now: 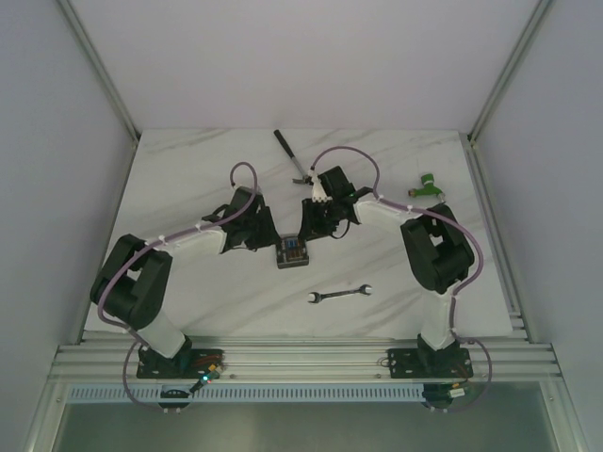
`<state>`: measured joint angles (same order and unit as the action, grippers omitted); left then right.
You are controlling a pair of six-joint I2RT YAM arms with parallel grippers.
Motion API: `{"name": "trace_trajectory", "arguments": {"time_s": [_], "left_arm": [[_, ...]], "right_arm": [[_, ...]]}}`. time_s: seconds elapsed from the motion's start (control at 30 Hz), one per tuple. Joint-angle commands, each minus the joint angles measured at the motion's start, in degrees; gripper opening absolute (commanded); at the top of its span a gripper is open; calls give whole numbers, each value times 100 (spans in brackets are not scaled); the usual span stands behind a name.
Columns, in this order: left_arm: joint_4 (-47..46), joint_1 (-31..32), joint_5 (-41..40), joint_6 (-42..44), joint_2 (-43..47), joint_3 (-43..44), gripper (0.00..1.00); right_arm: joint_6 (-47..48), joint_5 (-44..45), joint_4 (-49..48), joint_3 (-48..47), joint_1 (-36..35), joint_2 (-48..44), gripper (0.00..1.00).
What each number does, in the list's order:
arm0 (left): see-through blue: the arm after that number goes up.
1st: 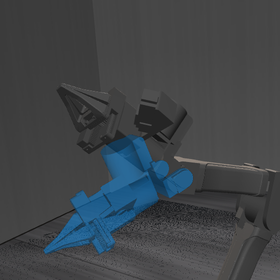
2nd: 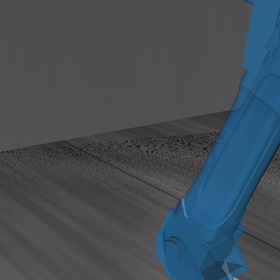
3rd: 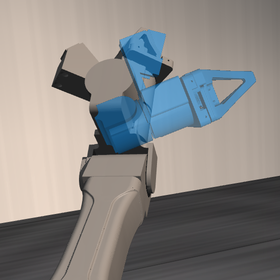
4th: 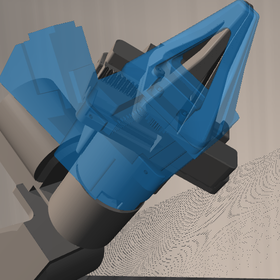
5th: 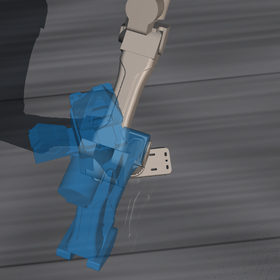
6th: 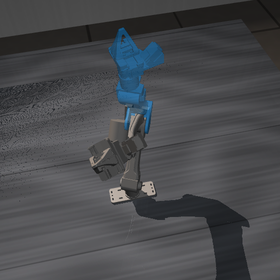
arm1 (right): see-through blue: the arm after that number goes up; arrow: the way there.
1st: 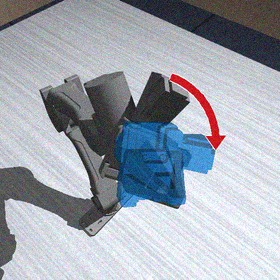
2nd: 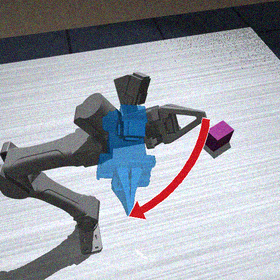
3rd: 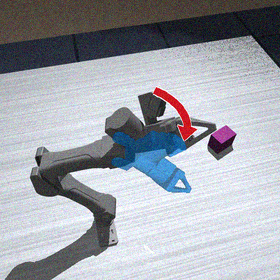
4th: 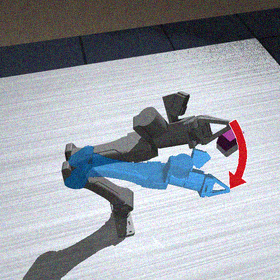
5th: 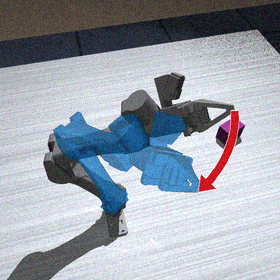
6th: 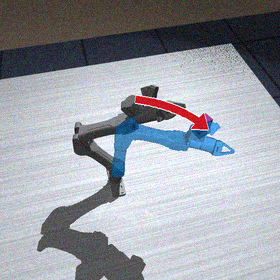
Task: Snap on the fuse box
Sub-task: Close the fuse box cover on the fuse box base.
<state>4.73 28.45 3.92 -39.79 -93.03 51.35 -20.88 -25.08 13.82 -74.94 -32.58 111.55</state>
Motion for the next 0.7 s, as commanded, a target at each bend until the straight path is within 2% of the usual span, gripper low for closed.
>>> {"name": "trace_trajectory", "arguments": {"time_s": [0.0,0.27,0.47,0.67], "left_arm": [[14,-30,198,115,-216,69,44],[-483,-41,595,-67,-698,-523,34],[-961,-24,746,-341,-902,-1247,33],[-1055,127,634,-513,-1084,-1649,34]], "right_arm": [[100,-321,-9,-130,15,256,34],[145,-422,172,96,-1,575,29],[287,42,518,-16,-102,886,29],[391,746,924,-284,-257,1278,27]]}}
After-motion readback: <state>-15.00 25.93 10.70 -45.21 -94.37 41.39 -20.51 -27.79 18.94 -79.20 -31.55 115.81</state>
